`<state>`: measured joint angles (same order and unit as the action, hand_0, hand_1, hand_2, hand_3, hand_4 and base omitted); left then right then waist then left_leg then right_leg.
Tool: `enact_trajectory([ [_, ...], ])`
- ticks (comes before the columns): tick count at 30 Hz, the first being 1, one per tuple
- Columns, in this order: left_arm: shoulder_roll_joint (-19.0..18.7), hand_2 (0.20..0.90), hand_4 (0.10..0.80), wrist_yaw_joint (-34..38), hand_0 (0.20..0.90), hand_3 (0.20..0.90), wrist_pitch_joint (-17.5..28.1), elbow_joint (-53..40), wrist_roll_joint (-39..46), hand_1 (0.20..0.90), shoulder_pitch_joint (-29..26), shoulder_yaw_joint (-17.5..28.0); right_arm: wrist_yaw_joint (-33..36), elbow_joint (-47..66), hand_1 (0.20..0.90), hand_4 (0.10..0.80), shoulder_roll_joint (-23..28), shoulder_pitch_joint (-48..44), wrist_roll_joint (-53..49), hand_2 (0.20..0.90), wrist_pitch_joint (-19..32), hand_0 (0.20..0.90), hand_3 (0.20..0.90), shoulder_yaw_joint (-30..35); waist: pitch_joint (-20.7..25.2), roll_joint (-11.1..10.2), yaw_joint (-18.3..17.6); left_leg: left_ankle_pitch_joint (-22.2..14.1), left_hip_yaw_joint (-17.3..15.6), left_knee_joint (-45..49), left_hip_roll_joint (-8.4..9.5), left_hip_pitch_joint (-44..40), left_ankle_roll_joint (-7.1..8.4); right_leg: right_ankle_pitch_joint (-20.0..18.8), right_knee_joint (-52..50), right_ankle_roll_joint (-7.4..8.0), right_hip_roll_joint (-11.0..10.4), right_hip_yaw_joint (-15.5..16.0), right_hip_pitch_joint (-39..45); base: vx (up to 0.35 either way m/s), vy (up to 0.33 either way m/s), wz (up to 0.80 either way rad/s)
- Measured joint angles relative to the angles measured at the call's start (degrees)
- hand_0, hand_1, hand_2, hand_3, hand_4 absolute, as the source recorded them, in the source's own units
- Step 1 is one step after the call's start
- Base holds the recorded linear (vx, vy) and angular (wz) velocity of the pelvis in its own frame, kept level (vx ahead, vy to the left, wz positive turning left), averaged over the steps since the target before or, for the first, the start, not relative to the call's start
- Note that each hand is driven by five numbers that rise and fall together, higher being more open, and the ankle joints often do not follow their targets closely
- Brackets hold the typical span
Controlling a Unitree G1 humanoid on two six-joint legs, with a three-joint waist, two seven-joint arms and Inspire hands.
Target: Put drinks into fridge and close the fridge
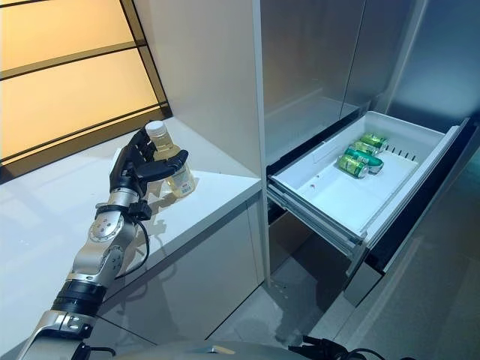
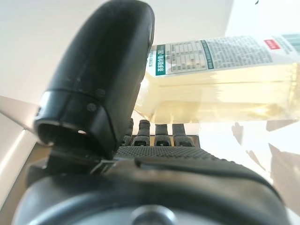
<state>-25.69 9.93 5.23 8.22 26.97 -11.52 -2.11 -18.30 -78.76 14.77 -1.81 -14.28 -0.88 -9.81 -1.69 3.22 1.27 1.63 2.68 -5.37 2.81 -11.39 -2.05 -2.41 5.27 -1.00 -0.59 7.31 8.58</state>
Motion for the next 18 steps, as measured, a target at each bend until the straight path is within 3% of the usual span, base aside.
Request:
enact_trajectory([
  [2, 0.00, 0.900, 0.800, 0.01, 0.900, 0.900, 0.08, 0.00, 0.02, 0.900, 0.00, 0.00, 0.00, 0.15, 0.900, 0.800, 0.00, 0.05, 0.00, 0.900, -0.01, 0.900, 0.900, -0.01, 0.01, -0.01, 0.01, -0.01, -0.05, 0.00, 0.00, 0.00, -0.01, 0.00, 0.00, -0.01, 0.00, -0.04, -0.01, 0.000, 0.000, 0.00],
  [4, 0.00, 0.606, 0.457, 0.01, 0.606, 0.557, 0.34, 0.00, 0.03, 0.606, 0.00, 0.00, 0.00, 0.18, 0.900, 0.800, -0.01, 0.02, 0.00, 0.900, -0.20, 0.900, 0.900, -0.01, 0.03, -0.04, 0.02, -0.01, -0.09, 0.01, 0.00, -0.02, -0.02, -0.01, 0.00, -0.01, 0.00, -0.07, -0.01, 0.000, 0.000, 0.00],
  [9, 0.03, 0.571, 0.416, -0.04, 0.571, 0.516, 1.08, 0.00, 0.01, 0.571, 0.00, 0.00, 0.01, 0.18, 0.900, 0.800, -0.05, -0.02, 0.00, 0.900, -0.34, 0.900, 0.900, -0.02, 0.05, -0.09, 0.02, -0.03, -0.38, 0.00, -0.02, -0.10, -0.02, -0.01, 0.00, 0.00, 0.04, -0.28, -0.02, 0.007, -0.002, -0.01],
  [11, 0.03, 0.404, 0.221, 0.45, 0.404, 0.321, 1.09, 0.14, -0.03, 0.404, 0.00, 0.01, 0.01, 0.19, 0.900, 0.800, -0.06, 0.01, 0.00, 0.900, -0.34, 0.900, 0.900, -0.02, 0.07, -0.12, 0.02, -0.04, -0.45, 0.01, -0.03, -0.13, -0.02, -0.02, 0.00, 0.01, 0.06, -0.33, -0.02, 0.000, 0.000, 0.00],
  [13, 0.03, 0.300, 0.100, 0.77, 0.300, 0.200, 1.32, 0.13, -0.03, 0.300, 0.00, 0.02, 0.01, 0.18, 0.900, 0.800, -0.09, 0.04, 0.03, 0.900, -0.34, 0.900, 0.900, -0.02, 0.12, -0.20, 0.06, -0.05, -0.45, 0.00, -0.03, -0.13, -0.03, -0.06, 0.00, 0.07, 0.06, -0.34, -0.02, 0.000, 0.000, 0.00],
  [18, 0.03, 0.300, 0.100, 0.63, 0.300, 0.200, 2.12, 0.11, -0.07, 0.300, -0.21, 0.07, 0.01, 0.18, 0.900, 0.800, -0.15, 0.07, 0.21, 0.900, -0.34, 0.900, 0.900, -0.02, 0.21, -0.27, 0.04, -0.07, -0.52, 0.00, -0.03, -0.15, -0.06, -0.06, 0.01, 0.07, 0.06, -0.38, -0.01, 0.000, 0.000, 0.00],
])
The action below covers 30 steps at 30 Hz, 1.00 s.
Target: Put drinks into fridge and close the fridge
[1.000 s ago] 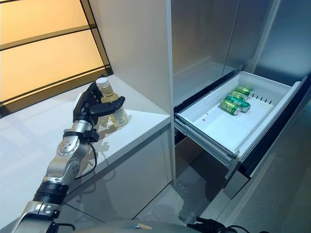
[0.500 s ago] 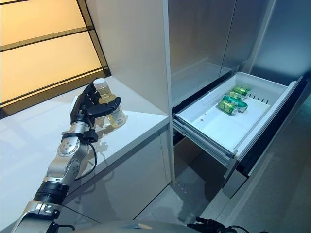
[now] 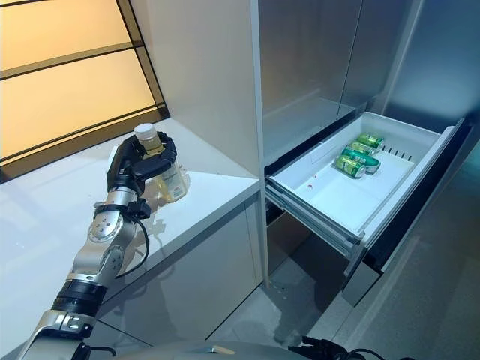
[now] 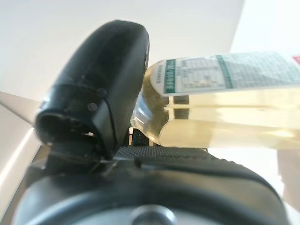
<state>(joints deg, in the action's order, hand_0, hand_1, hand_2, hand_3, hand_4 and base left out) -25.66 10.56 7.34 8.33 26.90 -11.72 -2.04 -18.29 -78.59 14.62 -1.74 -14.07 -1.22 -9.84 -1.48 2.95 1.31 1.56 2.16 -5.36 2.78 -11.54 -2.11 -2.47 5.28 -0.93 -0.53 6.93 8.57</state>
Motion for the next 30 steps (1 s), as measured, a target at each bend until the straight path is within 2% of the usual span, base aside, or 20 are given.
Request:
enact_trajectory([
  [12, -0.12, 0.300, 0.100, -1.91, 0.300, 0.200, 0.17, 0.00, 1.28, 0.300, 0.00, 0.00, 0.00, -0.01, 0.900, 0.800, 0.04, 0.05, 0.15, 0.900, 0.07, 0.900, 0.900, 0.00, 0.08, 0.05, 0.07, -0.01, -0.03, 0.00, 0.00, -0.02, -0.02, 0.00, 0.22, 0.00, 0.01, -0.05, -0.01, 0.000, 0.000, 0.00],
  [17, 1.72, 0.300, 0.100, -4.47, 0.300, 0.200, 0.25, 0.01, 15.02, 0.300, 0.18, 0.07, 0.00, 0.00, 0.900, 0.800, 0.04, 0.07, 0.07, 0.900, 0.46, 0.900, 0.900, 0.00, 0.07, 0.03, 0.25, -0.02, 0.03, 0.01, 0.02, -0.01, -0.04, 0.00, 0.23, -0.01, -0.01, -0.04, -0.02, 0.000, 0.000, 0.00],
  [24, 10.10, 0.300, 0.100, -8.79, 0.300, 0.200, 0.75, 0.01, 33.03, 0.300, 2.53, 0.06, 0.00, 0.10, 0.900, 0.800, -0.05, -0.20, 0.06, 0.900, 0.47, 0.900, 0.900, -0.01, -0.06, -0.04, 0.04, -0.01, 0.00, 0.04, 0.00, -0.13, -0.04, 0.00, 0.24, -0.01, 0.01, -0.05, -0.09, 0.000, 0.000, 0.00],
  [27, 10.57, 0.305, 0.105, -8.41, 0.305, 0.205, 1.73, 0.00, 31.19, 0.305, 2.61, 0.04, 0.02, 0.62, 0.900, 0.800, -0.06, -0.14, 0.07, 0.900, 0.04, 0.900, 0.900, -0.05, -0.10, -0.05, -0.06, -0.02, -0.05, 0.03, -0.06, -0.13, -0.04, 0.00, 0.24, 0.00, 0.07, -0.09, -0.10, 0.000, 0.000, 0.00],
  [30, 9.06, 0.300, 0.100, -6.80, 0.300, 0.200, 3.40, -0.07, 26.88, 0.300, 2.59, 0.27, 0.09, 0.84, 0.900, 0.800, -0.03, -0.02, 0.05, 0.900, -0.40, 0.900, 0.900, -0.05, -0.10, -0.06, -0.09, -0.06, -0.10, 0.01, -0.14, -0.12, 0.01, 0.02, 0.25, 0.00, 0.15, -0.12, -0.09, 0.000, 0.000, 0.00],
])
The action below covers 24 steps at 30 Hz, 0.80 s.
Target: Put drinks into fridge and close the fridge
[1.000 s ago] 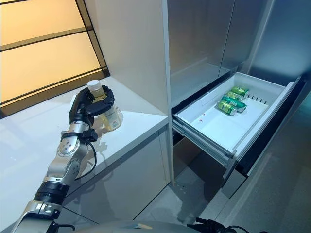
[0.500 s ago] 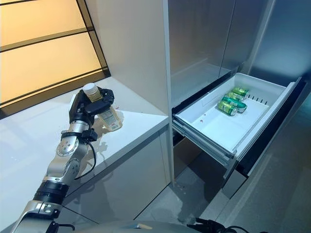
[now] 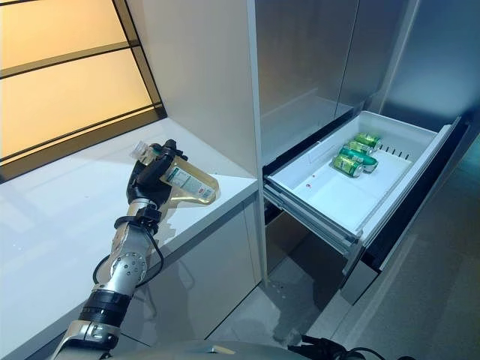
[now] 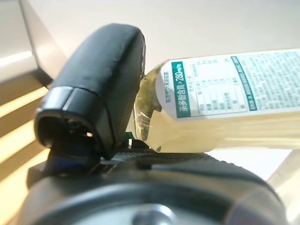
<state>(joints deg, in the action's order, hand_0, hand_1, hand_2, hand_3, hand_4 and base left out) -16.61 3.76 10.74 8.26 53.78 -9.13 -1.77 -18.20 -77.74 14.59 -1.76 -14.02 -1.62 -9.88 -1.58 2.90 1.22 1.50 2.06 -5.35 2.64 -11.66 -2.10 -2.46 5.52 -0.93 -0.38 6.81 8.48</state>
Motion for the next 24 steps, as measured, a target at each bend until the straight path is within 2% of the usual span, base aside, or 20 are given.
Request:
enact_trajectory([
  [5, -1.08, 0.300, 0.100, 2.25, 0.300, 0.200, 0.49, -0.02, -0.64, 0.300, 0.00, 1.70, 0.14, 0.47, 0.900, 0.800, -0.03, 0.33, -0.04, 0.900, -0.13, 0.900, 0.900, 0.00, -0.18, -0.25, 0.15, -0.07, 0.00, 0.00, -0.03, 0.21, 0.02, 0.18, 0.00, 0.25, 0.03, -0.01, -0.09, 0.000, 0.000, 0.00],
  [9, -0.98, 0.300, 0.100, 2.52, 0.300, 0.200, 0.69, -0.02, 3.77, 0.300, 0.00, 2.33, 0.29, 1.34, 0.900, 0.800, -0.20, 0.51, -0.04, 0.900, 0.27, 0.900, 0.900, -0.11, -0.59, -0.75, 0.26, -0.08, 0.02, 0.01, -0.01, 0.24, 0.01, 0.09, -0.01, 0.11, 0.03, -0.02, -0.23, 0.000, 0.000, 0.00],
  [12, -0.15, 0.300, 0.100, 2.24, 0.300, 0.200, 0.77, -0.02, 8.44, 0.300, 0.00, 2.49, 1.11, 4.44, 0.900, 0.800, 0.03, 1.67, 1.08, 0.900, 2.77, 0.900, 0.900, -2.30, -1.11, -1.08, 0.26, -0.07, 0.01, 0.09, 0.00, 0.23, 0.01, 0.00, -0.17, -0.03, 0.03, -0.02, -0.22, -0.011, -0.009, 0.00],
  [16, 1.46, 0.300, 0.100, 1.22, 0.300, 0.200, 0.83, -0.11, 12.09, 0.300, 0.00, 2.56, 2.64, 14.60, 0.900, 0.800, 1.20, 3.94, 4.17, 0.900, 5.72, 0.900, 0.900, -7.42, -1.70, -1.69, 0.07, -0.06, -0.02, 0.21, -0.03, 0.26, 0.01, 0.00, -0.26, -0.03, 0.06, -0.04, -0.26, -0.050, -0.030, -0.01],
  [18, 2.20, 0.300, 0.100, 0.48, 0.300, 0.200, 0.84, -1.22, 12.78, 0.300, 0.13, 2.56, 3.27, 25.90, 0.900, 0.800, 2.42, 6.41, 4.21, 0.900, 4.51, 0.900, 0.900, -9.17, -2.57, -1.92, -0.14, -0.06, -0.11, 0.12, -0.05, 0.27, 0.01, -0.01, -0.27, -0.01, 0.09, -0.14, -0.30, -0.057, -0.037, -0.02],
  [21, 2.73, 0.300, 0.100, -1.53, 0.300, 0.200, 1.02, -5.10, 13.72, 0.300, 1.86, 2.51, 4.27, 42.99, 0.900, 0.800, 1.65, 8.25, 4.21, 0.900, 1.74, 0.900, 0.900, -9.30, -3.28, -2.24, -1.58, -0.05, -0.11, 0.26, -0.09, 0.45, 0.03, -0.02, -0.28, -0.02, 0.16, -0.15, -0.44, -0.058, -0.036, 0.00],
  [24, 3.16, 0.300, 0.100, -3.69, 0.300, 0.200, 1.15, -8.53, 13.68, 0.300, 2.25, 1.92, 4.46, 54.40, 0.900, 0.800, 1.64, 7.78, 4.17, 0.900, 0.05, 0.900, 0.900, -9.18, -3.70, -2.74, -2.07, -0.04, -0.18, 0.28, -0.06, 0.48, 0.03, -0.02, -0.28, -0.02, 0.16, -0.22, -0.49, -0.045, -0.019, 0.00],
])
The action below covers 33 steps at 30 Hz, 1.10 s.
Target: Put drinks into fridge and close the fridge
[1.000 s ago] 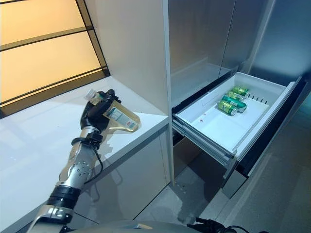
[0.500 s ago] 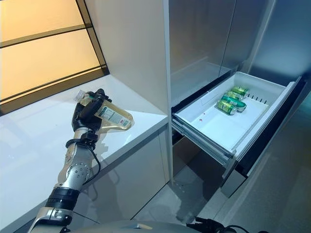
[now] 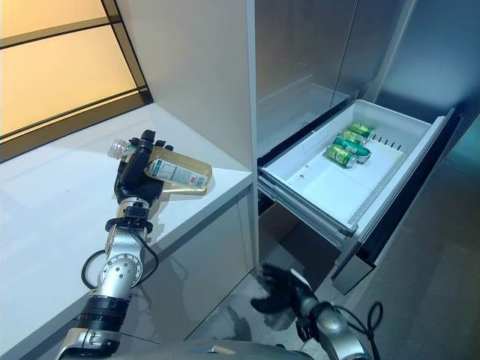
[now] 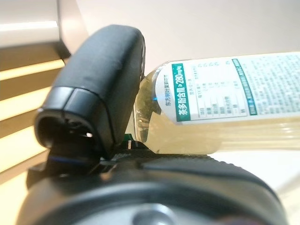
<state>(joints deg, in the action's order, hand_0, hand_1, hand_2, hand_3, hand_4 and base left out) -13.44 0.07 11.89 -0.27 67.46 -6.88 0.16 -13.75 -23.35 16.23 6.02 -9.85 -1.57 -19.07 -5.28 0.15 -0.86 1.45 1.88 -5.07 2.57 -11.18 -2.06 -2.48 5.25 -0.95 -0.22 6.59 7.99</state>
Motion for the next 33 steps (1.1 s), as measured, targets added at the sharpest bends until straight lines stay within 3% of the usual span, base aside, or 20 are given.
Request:
enact_trajectory([
  [6, -0.02, 0.300, 0.100, -3.73, 0.300, 0.200, 2.12, -3.86, -0.60, 0.300, 0.00, -0.51, 2.89, 11.54, 0.900, 0.800, 1.46, -2.80, 4.59, 0.900, 0.42, 0.900, 0.900, 2.54, -0.67, -0.38, -0.53, -0.01, -0.22, -0.01, 0.12, 0.03, 0.00, 0.01, 0.00, 0.01, -0.06, -0.35, -0.10, -0.019, 0.001, -0.01],
  [12, -0.15, 0.300, 0.100, -4.51, 0.300, 0.200, 2.58, -5.53, -4.02, 0.300, 0.05, -0.42, 6.13, 25.97, 0.900, 0.800, 7.51, -5.47, 10.35, 0.900, 0.74, 0.900, 0.900, 8.57, -2.00, 0.12, -0.56, 0.00, -1.37, 0.00, 0.14, 0.62, -0.01, -0.30, -0.01, 0.20, -0.01, -1.55, -1.11, -0.037, 0.009, -0.10],
  [20, -0.82, 0.300, 0.100, -4.50, 0.300, 0.200, 1.80, -6.18, -6.49, 0.300, 0.05, -0.50, 8.23, 36.92, 0.900, 0.800, 12.46, -12.05, 13.31, 0.900, 5.08, 0.900, 0.900, 12.34, -2.38, 0.28, -1.12, -0.03, -2.26, 0.01, 0.04, 0.87, 0.03, -0.41, -0.01, 0.06, 0.19, -2.41, -1.65, -0.019, -0.007, -0.06],
  [28, -1.87, 0.300, 0.100, -3.28, 0.300, 0.200, 1.22, -7.83, -9.12, 0.300, 0.01, -1.67, 1.36, 41.76, 0.900, 0.800, 14.58, -17.77, 7.57, 0.900, 4.75, 0.900, 0.900, 11.20, -3.97, 0.21, -0.76, -0.05, -2.52, 0.01, -0.07, 0.79, 0.05, -0.62, -0.01, 0.01, 0.32, -2.61, -1.64, 0.000, 0.000, 0.00],
  [33, -3.13, 0.300, 0.100, -2.58, 0.300, 0.200, 0.55, -7.84, -10.51, 0.300, -0.11, -4.90, -2.73, 41.83, 0.900, 0.800, 15.56, -20.20, 2.82, 0.900, -0.91, 0.900, 0.900, 8.19, -3.97, 0.20, -0.56, -0.05, -2.46, 0.01, -0.08, 0.79, 0.06, -0.64, -0.01, -0.01, 0.34, -2.57, -1.62, 0.000, 0.000, 0.00],
])
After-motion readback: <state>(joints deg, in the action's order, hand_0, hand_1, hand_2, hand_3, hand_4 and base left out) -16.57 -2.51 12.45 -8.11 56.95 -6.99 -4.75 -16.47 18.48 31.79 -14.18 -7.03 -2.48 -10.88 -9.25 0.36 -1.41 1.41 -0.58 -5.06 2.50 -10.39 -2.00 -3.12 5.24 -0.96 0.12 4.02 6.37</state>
